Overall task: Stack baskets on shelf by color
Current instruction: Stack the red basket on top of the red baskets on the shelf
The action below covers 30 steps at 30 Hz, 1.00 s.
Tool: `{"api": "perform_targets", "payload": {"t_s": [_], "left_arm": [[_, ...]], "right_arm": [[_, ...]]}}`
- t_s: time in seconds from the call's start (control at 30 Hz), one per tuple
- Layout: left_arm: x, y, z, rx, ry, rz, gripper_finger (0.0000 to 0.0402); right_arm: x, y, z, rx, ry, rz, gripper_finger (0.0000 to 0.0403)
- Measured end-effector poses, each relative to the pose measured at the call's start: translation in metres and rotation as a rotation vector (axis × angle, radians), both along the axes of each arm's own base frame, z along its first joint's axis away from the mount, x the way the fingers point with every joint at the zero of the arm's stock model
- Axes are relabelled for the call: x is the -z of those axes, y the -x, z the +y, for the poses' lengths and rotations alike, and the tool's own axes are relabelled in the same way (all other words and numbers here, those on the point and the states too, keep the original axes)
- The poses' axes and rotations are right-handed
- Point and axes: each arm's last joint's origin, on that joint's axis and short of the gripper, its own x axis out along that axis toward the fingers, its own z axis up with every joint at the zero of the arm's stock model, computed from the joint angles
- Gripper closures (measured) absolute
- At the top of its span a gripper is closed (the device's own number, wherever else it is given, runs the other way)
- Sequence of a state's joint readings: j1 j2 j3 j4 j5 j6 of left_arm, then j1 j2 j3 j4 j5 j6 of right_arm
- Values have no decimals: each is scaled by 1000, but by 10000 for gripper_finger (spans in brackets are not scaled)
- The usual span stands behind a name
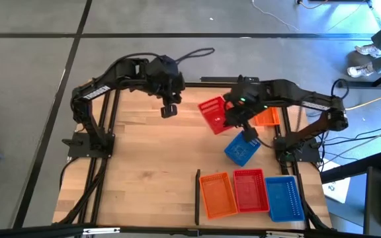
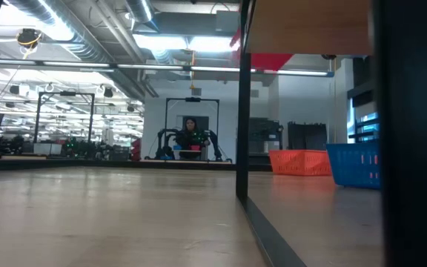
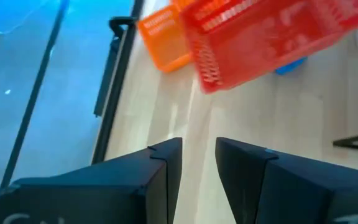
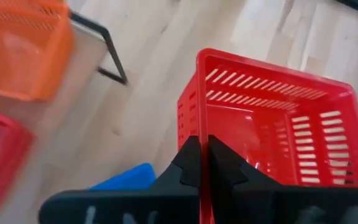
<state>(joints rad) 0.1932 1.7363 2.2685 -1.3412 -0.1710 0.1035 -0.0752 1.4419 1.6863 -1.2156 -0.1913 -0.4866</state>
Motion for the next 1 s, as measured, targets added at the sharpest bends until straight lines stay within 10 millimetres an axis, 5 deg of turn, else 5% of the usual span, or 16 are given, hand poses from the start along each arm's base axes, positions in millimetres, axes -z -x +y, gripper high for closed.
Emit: {"api": "perform_targets", "payload": {"t_s": [0.3, 0.7, 1.0], "left_arm": [[-12, 10, -13, -27, 51, -30, 312], [-9, 15, -26, 6, 66, 40, 312], [-7, 18, -26, 25, 54, 81, 312]], "right_arm": [[-36, 52, 49, 268, -26, 58, 401], [-66, 97, 126, 497, -504, 135, 401], [-49, 87, 183, 440, -517, 208, 399]]}}
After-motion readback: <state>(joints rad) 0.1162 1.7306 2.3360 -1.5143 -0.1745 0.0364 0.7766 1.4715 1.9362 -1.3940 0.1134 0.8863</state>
